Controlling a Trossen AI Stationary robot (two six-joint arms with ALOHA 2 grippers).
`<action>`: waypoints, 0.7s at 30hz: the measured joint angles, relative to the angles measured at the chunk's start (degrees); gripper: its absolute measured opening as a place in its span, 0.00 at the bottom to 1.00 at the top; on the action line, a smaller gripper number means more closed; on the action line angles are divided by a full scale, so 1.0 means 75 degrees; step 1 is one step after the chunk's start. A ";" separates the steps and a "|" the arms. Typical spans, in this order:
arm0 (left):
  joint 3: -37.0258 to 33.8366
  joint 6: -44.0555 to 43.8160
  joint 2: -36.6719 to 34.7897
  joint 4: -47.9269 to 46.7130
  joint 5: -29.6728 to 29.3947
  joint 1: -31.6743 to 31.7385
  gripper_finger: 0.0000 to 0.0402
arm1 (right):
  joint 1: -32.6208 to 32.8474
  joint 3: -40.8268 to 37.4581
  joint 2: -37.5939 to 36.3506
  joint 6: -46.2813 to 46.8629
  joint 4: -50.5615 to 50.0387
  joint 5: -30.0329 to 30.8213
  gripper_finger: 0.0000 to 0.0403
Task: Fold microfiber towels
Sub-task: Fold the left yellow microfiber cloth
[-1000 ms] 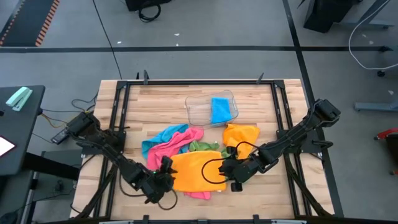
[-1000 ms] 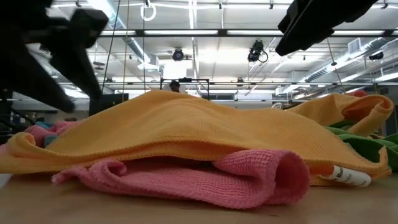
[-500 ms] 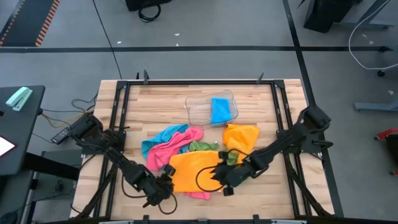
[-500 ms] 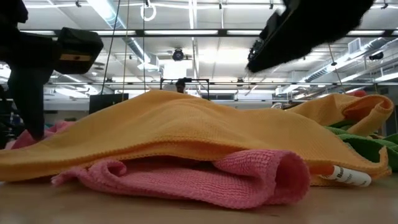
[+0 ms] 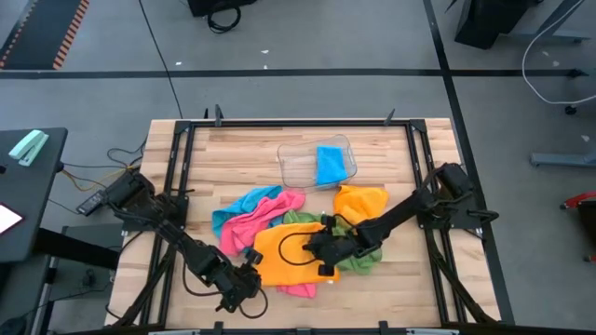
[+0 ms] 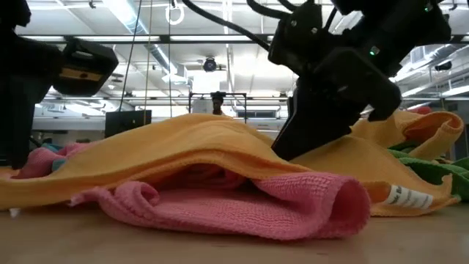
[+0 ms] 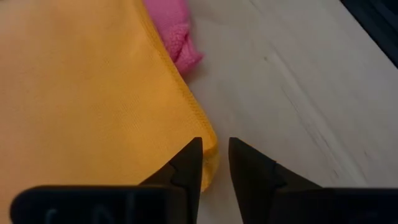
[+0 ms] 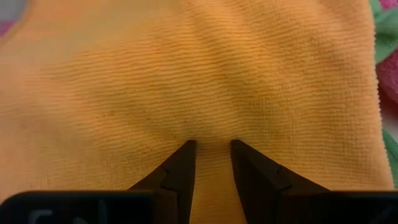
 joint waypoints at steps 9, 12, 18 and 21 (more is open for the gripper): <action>0.0001 -0.0365 0.0003 -0.0008 0.0009 -0.0377 0.18 | -0.0066 0.0003 -0.0032 0.0228 -0.0051 -0.0003 0.28; 0.0225 -0.0178 -0.0024 -0.0152 0.0011 -0.0472 0.17 | -0.0066 0.0003 -0.0035 0.0236 -0.0049 -0.0003 0.28; 0.0973 0.0498 -0.0131 -0.1098 -0.0937 -0.0507 0.16 | -0.0066 0.0003 -0.0035 0.0291 -0.0043 -0.0003 0.28; 0.0973 0.0724 -0.0119 -0.1517 -0.1310 -0.0504 0.19 | -0.0066 0.0003 -0.0035 0.0306 -0.0026 -0.0003 0.28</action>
